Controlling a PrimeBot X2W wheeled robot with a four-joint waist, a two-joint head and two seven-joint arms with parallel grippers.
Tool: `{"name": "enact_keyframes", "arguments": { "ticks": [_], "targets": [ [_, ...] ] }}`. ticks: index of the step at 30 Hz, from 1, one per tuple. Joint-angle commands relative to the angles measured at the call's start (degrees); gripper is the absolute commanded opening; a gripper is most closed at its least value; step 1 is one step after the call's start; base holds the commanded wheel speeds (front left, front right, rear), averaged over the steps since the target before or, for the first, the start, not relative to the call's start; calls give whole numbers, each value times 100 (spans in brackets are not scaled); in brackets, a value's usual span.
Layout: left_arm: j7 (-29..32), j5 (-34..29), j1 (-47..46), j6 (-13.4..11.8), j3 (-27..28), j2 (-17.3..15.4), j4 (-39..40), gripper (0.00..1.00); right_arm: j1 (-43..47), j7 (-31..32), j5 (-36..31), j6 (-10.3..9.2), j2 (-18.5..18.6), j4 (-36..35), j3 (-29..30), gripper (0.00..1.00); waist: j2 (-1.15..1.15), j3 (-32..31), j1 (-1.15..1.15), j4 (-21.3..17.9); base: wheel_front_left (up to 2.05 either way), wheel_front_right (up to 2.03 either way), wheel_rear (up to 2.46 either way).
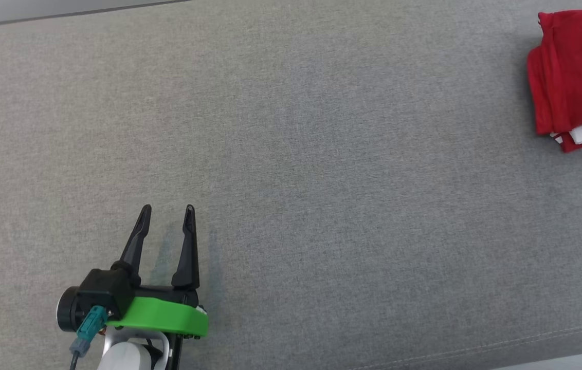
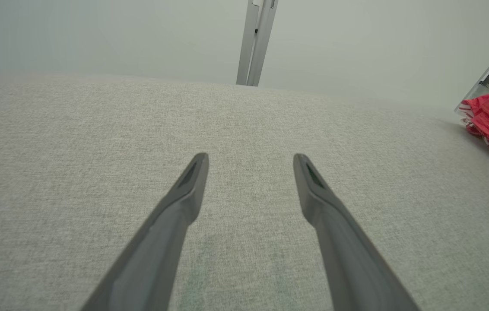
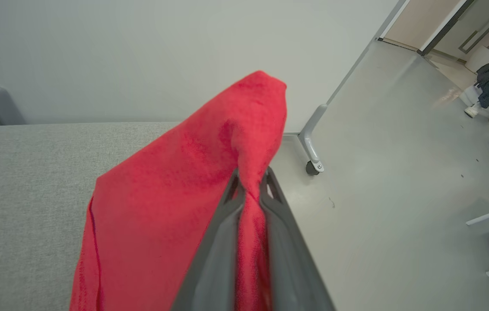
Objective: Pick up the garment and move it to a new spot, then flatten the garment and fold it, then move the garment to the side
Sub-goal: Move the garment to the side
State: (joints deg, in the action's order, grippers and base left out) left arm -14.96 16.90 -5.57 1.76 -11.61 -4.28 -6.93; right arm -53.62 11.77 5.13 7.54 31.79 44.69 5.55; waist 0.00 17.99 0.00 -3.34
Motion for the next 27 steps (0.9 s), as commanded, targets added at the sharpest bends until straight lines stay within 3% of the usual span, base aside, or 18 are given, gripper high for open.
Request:
{"name": "enact_keyframes", "arguments": {
  "ticks": [1, 5, 6, 7, 8, 14, 20, 27],
  "targets": [
    [-24, -50, -102, -6, 4, -47, 15, 100, -28, -70, -225, -12, 55, 40, 28, 0, 0, 138, 0, 136, 0, 0, 0],
    [-25, -66, -120, -14, -3, -99, 59, 100, 23, -216, -822, -12, 141, 227, 318, 0, 0, 273, 0, 228, 0, 0, 0],
    [-25, -73, -120, -15, -10, -102, 61, 100, 15, -255, -920, -12, 121, 269, 410, 29, 0, 292, 0, 238, 0, 0, 0],
    [-26, -80, -126, -18, -22, -103, 64, 100, 16, -321, -1042, -12, 69, 308, 515, 95, 0, 306, 0, 247, 0, 0, 0],
    [-26, -82, -134, -19, -29, -107, 64, 100, 24, -376, -1152, -12, 28, 341, 598, 100, 0, 315, 0, 254, 0, 0, 0],
    [-21, -79, -160, -42, -48, -131, 34, 100, 37, -713, -1669, -12, -255, 502, 939, 100, 0, 305, 0, 233, 0, 0, 0],
    [-21, -8, -89, -84, -24, -152, 3, 100, -130, -1041, -1804, -12, -537, 644, 698, 100, 0, 95, 0, 90, 0, 0, 0],
    [-17, 114, -61, -134, 84, -175, -108, 100, -184, -1647, -1458, -12, -866, 767, 111, 100, 0, -297, 0, -50, 0, 0, 0]
  ]
}}
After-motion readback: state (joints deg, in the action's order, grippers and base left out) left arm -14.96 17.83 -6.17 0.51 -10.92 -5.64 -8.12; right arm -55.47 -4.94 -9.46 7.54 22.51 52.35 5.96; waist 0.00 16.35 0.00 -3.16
